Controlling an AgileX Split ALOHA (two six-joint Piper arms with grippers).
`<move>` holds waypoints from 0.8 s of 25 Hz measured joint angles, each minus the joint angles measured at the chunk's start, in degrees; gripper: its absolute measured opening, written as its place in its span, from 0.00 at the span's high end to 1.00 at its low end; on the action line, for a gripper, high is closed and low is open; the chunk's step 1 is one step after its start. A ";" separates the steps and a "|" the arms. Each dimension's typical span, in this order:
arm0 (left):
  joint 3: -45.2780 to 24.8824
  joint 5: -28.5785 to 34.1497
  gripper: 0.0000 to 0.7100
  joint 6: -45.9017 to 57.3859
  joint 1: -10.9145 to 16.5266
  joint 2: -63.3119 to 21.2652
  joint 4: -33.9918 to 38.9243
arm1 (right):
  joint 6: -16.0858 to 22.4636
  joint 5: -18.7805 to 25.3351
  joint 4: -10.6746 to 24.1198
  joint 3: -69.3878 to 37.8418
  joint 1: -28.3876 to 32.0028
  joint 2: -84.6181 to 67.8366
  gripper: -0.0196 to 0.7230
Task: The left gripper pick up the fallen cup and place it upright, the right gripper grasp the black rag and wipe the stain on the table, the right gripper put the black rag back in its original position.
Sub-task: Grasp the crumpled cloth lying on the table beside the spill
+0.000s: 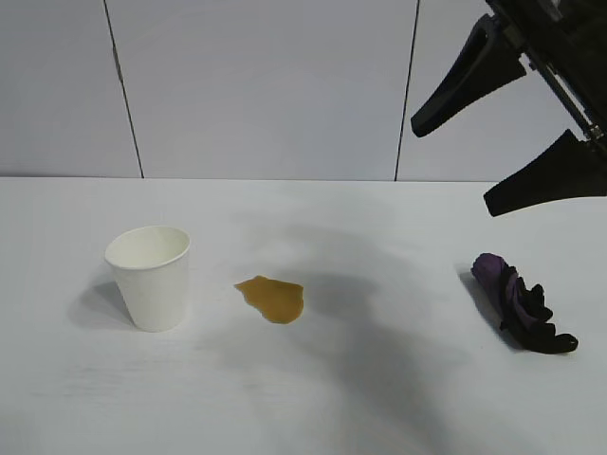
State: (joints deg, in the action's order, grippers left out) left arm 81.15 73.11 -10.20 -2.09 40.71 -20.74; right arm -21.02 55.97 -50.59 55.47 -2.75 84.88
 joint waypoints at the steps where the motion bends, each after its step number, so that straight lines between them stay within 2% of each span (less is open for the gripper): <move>1: 0.00 0.14 0.08 0.00 0.00 -2.20 0.32 | 0.00 0.00 0.00 0.00 0.00 0.00 0.21; 5: -0.58 0.19 0.08 -0.61 0.00 -11.47 3.38 | 0.00 0.00 0.00 0.00 0.00 0.00 0.21; 9: -5.28 0.47 0.08 -0.71 0.00 -22.13 6.69 | 0.00 0.00 0.00 0.00 0.00 0.00 0.21; 15: -18.15 0.66 0.08 -0.71 0.00 -35.56 8.33 | 0.00 0.00 0.00 0.00 0.00 0.00 0.21; 20: -30.33 0.79 0.08 -0.71 0.00 -41.73 10.67 | 0.00 0.00 0.00 0.00 0.00 0.00 0.21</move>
State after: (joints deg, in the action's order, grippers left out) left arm 50.83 73.90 -10.91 -2.09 -1.03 -10.07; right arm -21.02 55.97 -50.59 55.47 -2.75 84.88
